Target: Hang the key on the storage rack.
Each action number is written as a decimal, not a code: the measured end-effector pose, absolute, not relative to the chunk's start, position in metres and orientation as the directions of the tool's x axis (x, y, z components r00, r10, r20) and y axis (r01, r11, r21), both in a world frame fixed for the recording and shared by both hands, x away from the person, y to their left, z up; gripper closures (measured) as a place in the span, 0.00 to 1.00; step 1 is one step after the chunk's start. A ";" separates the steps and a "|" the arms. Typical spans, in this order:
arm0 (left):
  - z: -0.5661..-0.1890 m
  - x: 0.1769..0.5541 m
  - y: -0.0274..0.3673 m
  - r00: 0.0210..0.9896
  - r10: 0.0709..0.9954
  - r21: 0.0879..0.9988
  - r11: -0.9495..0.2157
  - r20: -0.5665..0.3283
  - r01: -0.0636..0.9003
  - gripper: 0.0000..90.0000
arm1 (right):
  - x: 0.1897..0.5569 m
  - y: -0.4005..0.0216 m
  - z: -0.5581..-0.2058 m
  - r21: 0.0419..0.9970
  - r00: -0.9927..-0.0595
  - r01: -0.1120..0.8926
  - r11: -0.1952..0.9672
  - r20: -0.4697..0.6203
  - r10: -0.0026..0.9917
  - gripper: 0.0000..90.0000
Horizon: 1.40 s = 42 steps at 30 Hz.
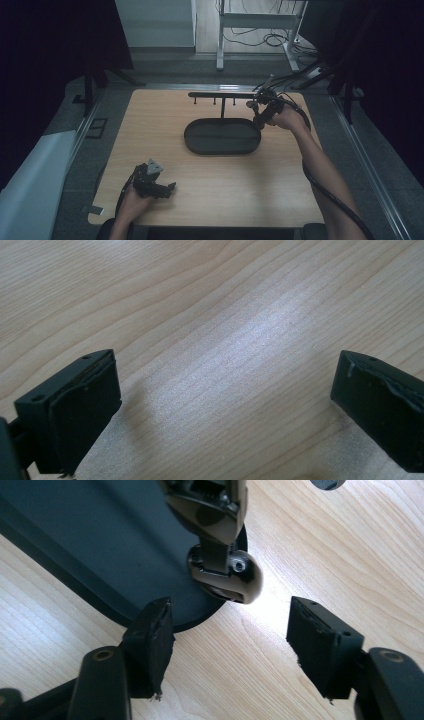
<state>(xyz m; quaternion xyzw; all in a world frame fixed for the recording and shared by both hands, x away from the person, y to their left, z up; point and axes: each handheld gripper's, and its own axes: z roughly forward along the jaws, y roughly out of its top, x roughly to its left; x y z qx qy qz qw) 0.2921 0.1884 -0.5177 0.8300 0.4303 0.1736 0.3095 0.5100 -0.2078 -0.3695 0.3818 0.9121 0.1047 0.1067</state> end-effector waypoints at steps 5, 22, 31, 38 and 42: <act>-0.518 0.292 0.188 0.570 0.822 0.662 -0.438 0.021 0.608 0.00 | 0.505 -0.208 -0.367 0.284 -0.699 0.662 0.694 -0.103 0.708 0.32; -0.518 0.291 0.187 0.571 0.820 0.662 -0.442 0.025 0.605 0.00 | 0.478 -0.216 -0.371 0.328 -0.730 0.619 0.714 -0.097 0.677 0.12; -0.516 0.291 0.188 0.571 0.820 0.667 -0.436 0.019 0.604 0.00 | 0.461 -0.226 -0.373 0.353 -0.734 0.603 0.715 -0.105 0.671 0.09; -0.517 0.291 0.187 0.571 0.821 0.666 -0.435 0.017 0.605 0.00 | 0.450 -0.233 -0.378 0.362 -0.736 0.598 0.715 -0.105 0.668 0.07; -0.517 0.291 0.187 0.571 0.821 0.665 -0.436 0.018 0.606 0.00 | 0.444 -0.236 -0.380 0.367 -0.739 0.592 0.717 -0.109 0.665 0.06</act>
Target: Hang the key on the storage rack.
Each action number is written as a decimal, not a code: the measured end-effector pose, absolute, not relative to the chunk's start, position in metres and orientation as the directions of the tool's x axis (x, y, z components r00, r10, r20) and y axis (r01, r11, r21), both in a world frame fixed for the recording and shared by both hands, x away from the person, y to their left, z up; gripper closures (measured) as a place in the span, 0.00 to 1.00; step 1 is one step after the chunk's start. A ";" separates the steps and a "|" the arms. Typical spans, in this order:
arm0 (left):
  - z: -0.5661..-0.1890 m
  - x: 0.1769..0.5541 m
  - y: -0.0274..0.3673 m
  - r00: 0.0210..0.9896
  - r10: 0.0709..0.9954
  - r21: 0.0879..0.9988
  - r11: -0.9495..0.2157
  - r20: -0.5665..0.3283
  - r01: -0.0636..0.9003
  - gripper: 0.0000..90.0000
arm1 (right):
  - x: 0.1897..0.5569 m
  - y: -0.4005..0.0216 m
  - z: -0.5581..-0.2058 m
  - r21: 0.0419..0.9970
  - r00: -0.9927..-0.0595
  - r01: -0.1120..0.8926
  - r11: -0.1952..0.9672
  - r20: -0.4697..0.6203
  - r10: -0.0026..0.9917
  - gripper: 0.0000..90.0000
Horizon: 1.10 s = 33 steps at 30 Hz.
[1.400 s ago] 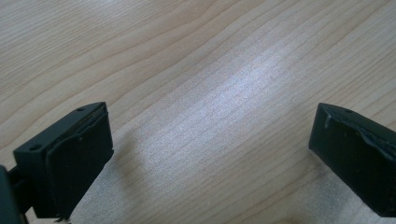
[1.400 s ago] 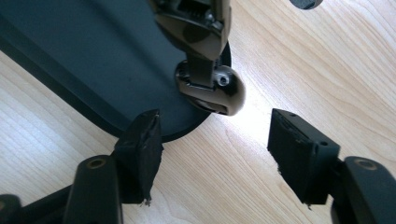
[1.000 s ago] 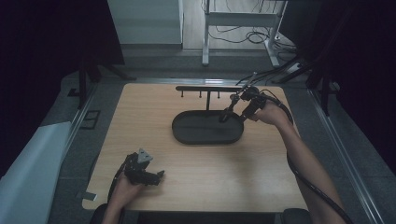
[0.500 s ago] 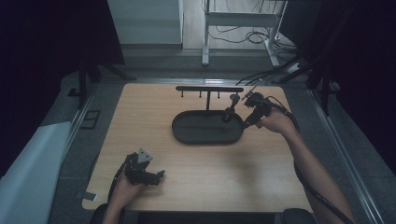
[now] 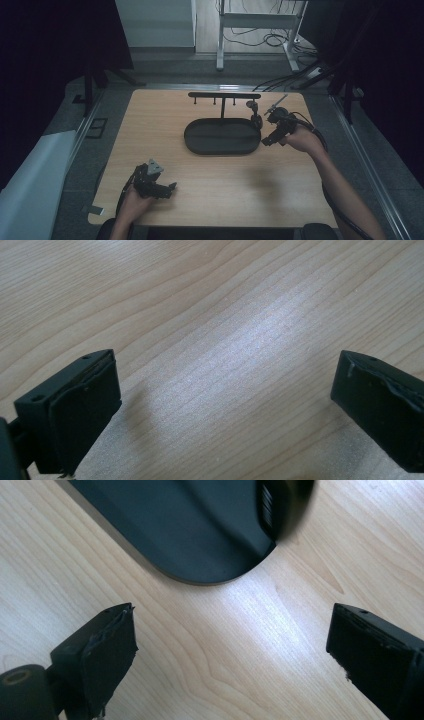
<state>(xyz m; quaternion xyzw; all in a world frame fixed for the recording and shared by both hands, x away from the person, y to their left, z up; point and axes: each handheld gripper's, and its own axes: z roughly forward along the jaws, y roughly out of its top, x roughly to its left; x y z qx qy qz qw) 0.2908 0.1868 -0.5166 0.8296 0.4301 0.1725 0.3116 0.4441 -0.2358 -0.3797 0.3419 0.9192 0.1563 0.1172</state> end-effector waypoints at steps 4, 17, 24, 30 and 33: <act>-0.517 0.291 0.187 0.573 0.819 0.664 -0.440 0.022 0.604 0.00 | 0.437 -0.239 -0.381 0.372 -0.741 0.588 0.718 -0.108 0.663 0.05; -0.517 0.291 0.185 0.575 0.818 0.661 -0.443 0.022 0.605 0.00 | 0.413 -0.249 -0.397 0.399 -0.739 0.579 0.711 -0.112 0.664 0.00; -0.517 0.291 0.185 0.576 0.817 0.661 -0.443 0.022 0.605 0.00 | 0.401 -0.251 -0.410 0.414 -0.734 0.583 0.699 -0.099 0.671 0.00; -0.517 0.291 0.185 0.576 0.817 0.661 -0.444 0.023 0.605 0.00 | 0.390 -0.252 -0.425 0.425 -0.734 0.586 0.690 -0.084 0.674 0.00; -0.517 0.291 0.185 0.577 0.816 0.660 -0.446 0.023 0.604 0.00 | 0.384 -0.250 -0.437 0.429 -0.740 0.578 0.694 -0.083 0.668 0.00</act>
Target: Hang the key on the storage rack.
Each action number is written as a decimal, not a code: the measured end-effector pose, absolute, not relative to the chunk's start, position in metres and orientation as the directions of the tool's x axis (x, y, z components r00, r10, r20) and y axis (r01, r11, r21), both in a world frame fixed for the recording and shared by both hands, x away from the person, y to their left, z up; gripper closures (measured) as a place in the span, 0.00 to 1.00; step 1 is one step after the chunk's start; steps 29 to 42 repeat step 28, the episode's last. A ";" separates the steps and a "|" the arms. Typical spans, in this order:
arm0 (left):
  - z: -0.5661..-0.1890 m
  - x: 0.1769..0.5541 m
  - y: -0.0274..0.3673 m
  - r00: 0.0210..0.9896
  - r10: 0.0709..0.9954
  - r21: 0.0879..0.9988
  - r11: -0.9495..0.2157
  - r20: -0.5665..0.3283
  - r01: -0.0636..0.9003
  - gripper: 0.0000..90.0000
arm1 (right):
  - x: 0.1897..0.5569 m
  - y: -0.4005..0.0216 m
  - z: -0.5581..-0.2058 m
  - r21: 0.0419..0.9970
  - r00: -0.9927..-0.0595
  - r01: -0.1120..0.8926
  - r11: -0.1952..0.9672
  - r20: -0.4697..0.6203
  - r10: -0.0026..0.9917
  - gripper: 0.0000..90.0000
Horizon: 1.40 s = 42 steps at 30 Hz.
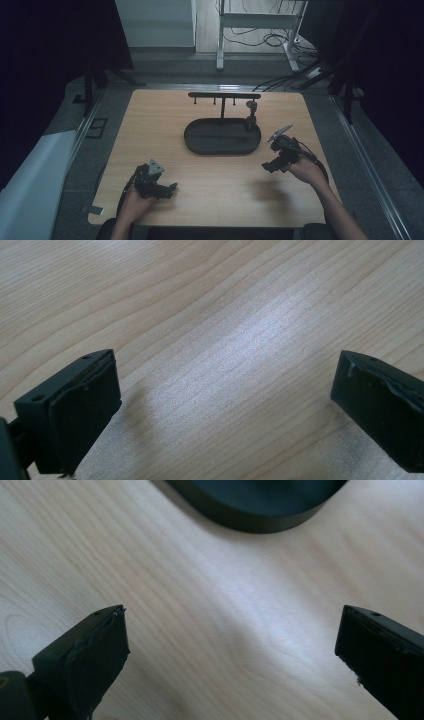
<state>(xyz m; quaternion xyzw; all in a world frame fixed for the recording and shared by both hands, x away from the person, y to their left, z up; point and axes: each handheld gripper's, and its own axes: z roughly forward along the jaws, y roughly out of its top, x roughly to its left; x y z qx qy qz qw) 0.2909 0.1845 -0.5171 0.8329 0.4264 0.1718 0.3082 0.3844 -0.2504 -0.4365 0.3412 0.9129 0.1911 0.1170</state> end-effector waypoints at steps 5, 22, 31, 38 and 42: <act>-0.517 0.291 0.184 0.580 0.814 0.659 -0.449 0.024 0.603 0.00 | 0.374 -0.249 -0.455 0.453 -0.734 0.584 0.674 -0.060 0.677 0.00; -0.518 0.290 0.183 0.581 0.813 0.656 -0.455 0.031 0.602 0.00 | 0.336 -0.251 -0.506 0.597 -0.697 0.567 0.568 -0.020 0.717 0.00; -0.517 0.290 0.182 0.582 0.813 0.659 -0.455 0.032 0.599 0.00 | 0.330 -0.254 -0.509 0.606 -0.692 0.562 0.563 -0.028 0.721 0.00; -0.517 0.290 0.182 0.582 0.813 0.659 -0.455 0.032 0.599 0.00 | 0.330 -0.254 -0.509 0.606 -0.692 0.562 0.563 -0.028 0.721 0.00; -0.517 0.290 0.182 0.582 0.813 0.659 -0.455 0.032 0.599 0.00 | 0.330 -0.254 -0.509 0.606 -0.692 0.562 0.563 -0.028 0.721 0.00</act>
